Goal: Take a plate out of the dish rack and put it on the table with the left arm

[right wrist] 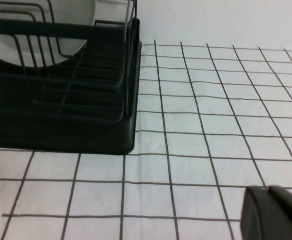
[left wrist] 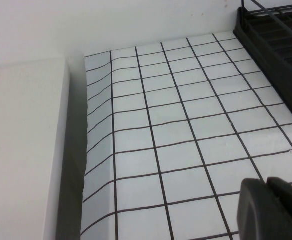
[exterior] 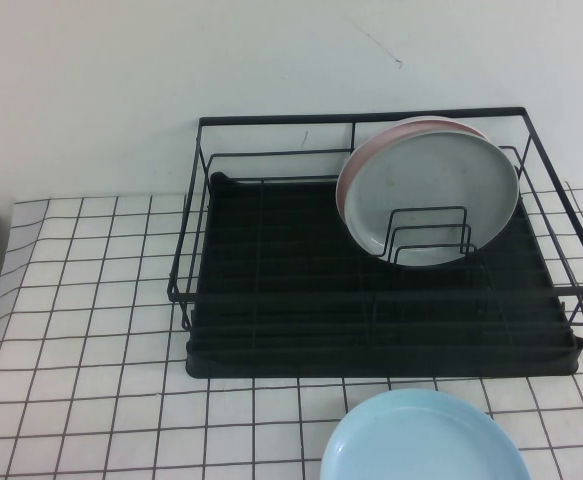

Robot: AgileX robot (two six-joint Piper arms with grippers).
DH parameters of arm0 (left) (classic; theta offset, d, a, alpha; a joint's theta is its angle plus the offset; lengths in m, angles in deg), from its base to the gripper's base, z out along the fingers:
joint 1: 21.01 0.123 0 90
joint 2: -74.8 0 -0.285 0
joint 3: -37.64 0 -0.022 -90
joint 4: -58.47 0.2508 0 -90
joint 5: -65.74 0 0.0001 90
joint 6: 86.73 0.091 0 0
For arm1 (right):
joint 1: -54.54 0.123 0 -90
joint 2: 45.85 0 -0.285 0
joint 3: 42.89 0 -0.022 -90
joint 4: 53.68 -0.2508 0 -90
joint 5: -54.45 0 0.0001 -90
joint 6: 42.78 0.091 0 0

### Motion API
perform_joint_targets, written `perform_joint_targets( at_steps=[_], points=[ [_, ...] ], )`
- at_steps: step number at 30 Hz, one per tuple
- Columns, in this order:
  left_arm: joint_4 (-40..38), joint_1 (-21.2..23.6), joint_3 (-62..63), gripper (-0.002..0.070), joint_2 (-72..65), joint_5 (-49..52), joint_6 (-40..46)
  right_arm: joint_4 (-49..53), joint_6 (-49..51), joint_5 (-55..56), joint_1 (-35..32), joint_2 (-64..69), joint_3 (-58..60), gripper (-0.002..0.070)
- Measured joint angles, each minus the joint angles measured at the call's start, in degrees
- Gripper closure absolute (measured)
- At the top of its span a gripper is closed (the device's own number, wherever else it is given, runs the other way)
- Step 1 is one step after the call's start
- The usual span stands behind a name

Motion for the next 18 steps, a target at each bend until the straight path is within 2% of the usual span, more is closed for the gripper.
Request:
perform_joint_targets(
  at_steps=[18],
  points=[
    [0.2,0.5,0.1,0.0678,0.0,0.3,0.0,0.0,0.0,0.0,0.0,0.0,0.0,0.0678]
  ],
)
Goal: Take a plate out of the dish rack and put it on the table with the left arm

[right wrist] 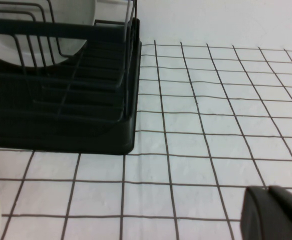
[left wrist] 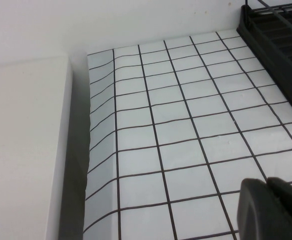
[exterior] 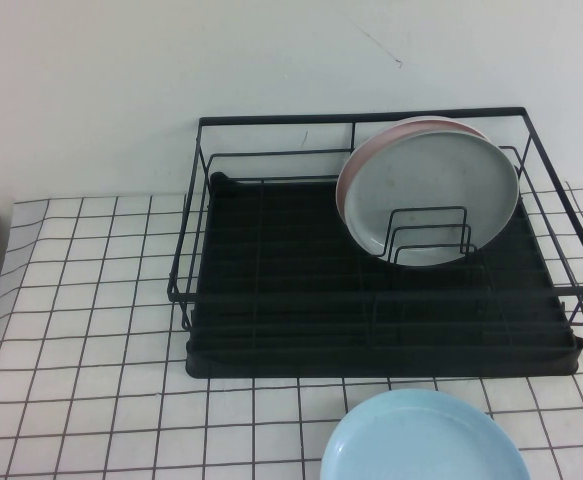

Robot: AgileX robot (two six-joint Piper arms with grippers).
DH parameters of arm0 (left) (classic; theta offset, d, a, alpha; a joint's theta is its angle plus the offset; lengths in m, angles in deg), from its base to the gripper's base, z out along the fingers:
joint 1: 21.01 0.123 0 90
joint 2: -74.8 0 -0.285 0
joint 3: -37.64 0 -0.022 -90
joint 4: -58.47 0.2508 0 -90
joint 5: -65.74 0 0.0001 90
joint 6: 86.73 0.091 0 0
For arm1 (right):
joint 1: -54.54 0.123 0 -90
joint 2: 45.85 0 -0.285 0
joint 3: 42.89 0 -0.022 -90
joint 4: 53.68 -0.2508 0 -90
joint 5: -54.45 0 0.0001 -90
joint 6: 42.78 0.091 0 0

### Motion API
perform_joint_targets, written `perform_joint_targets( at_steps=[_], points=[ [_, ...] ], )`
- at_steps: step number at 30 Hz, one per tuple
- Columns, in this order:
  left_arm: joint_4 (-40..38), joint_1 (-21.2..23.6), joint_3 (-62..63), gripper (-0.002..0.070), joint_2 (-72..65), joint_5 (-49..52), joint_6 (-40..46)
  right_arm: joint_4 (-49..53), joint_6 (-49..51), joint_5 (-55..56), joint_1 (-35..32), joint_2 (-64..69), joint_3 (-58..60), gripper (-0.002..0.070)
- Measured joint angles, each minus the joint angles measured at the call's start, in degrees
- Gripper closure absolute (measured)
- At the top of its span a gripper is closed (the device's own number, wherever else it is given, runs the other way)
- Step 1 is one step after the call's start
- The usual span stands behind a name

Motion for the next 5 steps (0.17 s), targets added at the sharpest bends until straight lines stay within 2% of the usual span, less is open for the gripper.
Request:
perform_joint_targets(
  at_steps=[5],
  points=[
    [0.0,0.0,0.0,0.0678,0.0,0.0,0.0,0.0,0.0,0.0,0.0,0.0,0.0,0.0678]
  ],
)
